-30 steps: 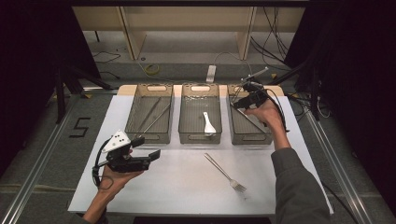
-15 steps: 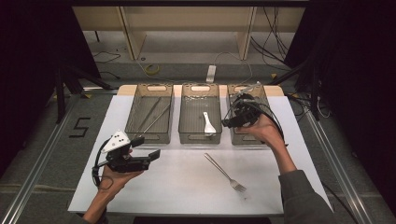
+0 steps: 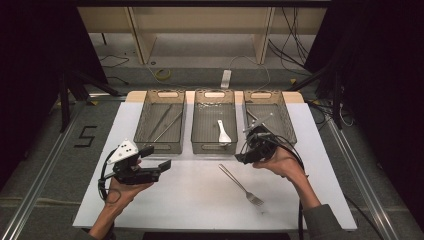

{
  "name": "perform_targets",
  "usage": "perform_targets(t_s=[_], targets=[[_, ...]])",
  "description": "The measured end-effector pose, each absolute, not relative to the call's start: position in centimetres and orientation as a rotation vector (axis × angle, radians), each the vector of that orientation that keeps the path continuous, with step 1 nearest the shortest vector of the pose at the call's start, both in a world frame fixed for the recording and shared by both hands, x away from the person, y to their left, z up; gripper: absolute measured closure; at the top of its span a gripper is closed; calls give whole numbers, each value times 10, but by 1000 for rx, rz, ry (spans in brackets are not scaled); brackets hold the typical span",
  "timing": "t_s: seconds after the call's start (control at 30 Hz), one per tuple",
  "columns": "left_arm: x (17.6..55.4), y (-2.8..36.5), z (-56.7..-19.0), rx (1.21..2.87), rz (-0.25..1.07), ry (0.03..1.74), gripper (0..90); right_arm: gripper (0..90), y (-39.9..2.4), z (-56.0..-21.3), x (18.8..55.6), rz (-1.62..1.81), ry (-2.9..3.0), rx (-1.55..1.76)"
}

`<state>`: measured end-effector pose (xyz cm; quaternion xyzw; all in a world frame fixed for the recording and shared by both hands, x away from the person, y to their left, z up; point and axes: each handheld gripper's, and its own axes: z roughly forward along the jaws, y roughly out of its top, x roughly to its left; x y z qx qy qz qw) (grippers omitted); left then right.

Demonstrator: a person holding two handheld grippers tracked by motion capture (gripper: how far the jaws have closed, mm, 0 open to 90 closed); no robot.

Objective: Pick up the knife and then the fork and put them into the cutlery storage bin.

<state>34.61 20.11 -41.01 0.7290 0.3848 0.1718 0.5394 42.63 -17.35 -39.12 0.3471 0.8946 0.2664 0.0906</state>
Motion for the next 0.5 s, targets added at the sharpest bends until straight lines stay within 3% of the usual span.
perform_targets(t_s=[0.5], targets=[[345, 199, -410, 1738, 398, 894, 163, 323, -166, -411, 409, 691, 2768, 1006]])
